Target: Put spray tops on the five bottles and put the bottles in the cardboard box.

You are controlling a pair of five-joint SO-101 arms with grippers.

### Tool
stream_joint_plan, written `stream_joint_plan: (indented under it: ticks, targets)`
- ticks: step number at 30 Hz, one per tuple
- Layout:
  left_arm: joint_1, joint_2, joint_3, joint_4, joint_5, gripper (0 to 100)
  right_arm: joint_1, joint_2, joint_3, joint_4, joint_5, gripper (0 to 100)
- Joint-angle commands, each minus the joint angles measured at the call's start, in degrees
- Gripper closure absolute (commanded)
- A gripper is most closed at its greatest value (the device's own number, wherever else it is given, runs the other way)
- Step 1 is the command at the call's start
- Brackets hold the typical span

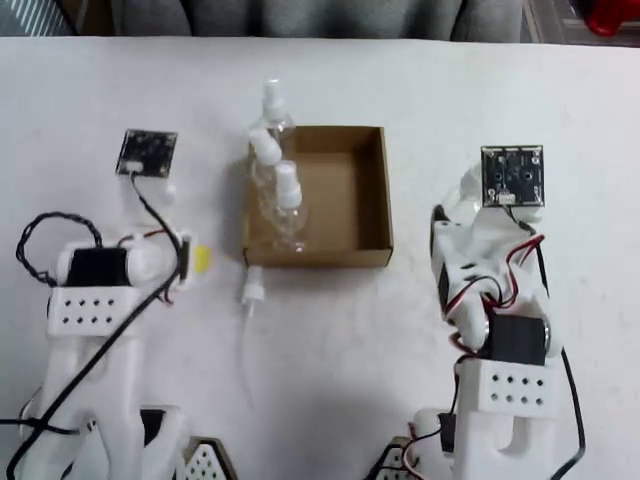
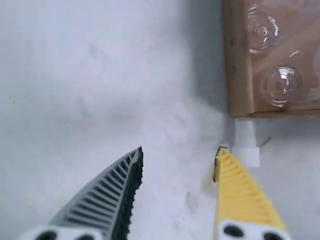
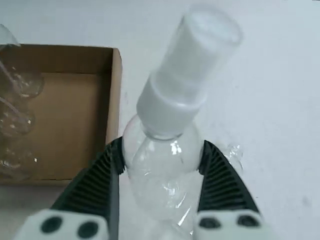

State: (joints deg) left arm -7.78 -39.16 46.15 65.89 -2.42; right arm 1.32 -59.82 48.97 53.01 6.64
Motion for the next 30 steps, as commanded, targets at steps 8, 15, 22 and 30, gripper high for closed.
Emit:
stream_joint_plan:
  ticks: [8,15,22,30]
  targets:
    - [-3.38,-2.42,3.96,-7.03,4.4,78,-11.74,-17.98,-3.6,-0.84,-11.08,98.2]
    - [-3.65,-2.07,4.04,-7.74,5.98,78,-14.73,-21.41,-0.53,-7.78,-11.16,98.2]
    - [-3.65,-2.07,9.93,-17.14,5.98,78,-15.08,-21.41,13.54,-29.23,-10.81,98.2]
    - [-3.65,-1.98,11.69,-21.36,5.98,78,-16.57,-17.01,20.84,-43.65,-10.81,98.2]
